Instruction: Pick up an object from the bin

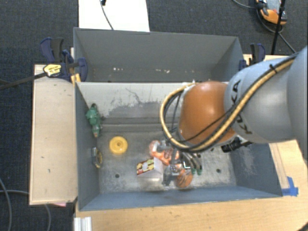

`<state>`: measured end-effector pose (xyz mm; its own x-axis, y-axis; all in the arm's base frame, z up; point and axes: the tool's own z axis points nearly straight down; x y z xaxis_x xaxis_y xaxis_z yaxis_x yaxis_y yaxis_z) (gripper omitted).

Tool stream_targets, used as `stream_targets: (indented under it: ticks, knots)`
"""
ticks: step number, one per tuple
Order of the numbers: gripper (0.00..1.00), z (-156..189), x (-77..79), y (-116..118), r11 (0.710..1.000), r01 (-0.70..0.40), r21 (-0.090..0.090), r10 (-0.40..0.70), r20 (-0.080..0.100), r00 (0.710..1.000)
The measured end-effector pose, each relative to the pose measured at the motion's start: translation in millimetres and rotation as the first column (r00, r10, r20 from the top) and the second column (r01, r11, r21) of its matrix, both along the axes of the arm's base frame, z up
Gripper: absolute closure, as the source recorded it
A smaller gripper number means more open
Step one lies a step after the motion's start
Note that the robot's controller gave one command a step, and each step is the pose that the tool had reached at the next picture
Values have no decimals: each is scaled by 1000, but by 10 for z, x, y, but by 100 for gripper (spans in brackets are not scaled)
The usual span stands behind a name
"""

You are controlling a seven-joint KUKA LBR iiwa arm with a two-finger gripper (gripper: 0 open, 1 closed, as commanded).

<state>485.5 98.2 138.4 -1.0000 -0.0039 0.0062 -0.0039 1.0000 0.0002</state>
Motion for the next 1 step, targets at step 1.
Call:
stream_targets:
  ticks: [1]
  knots:
    - [0, 39, 21, -4, 1000, 4, 1, -4, 8, 1000]
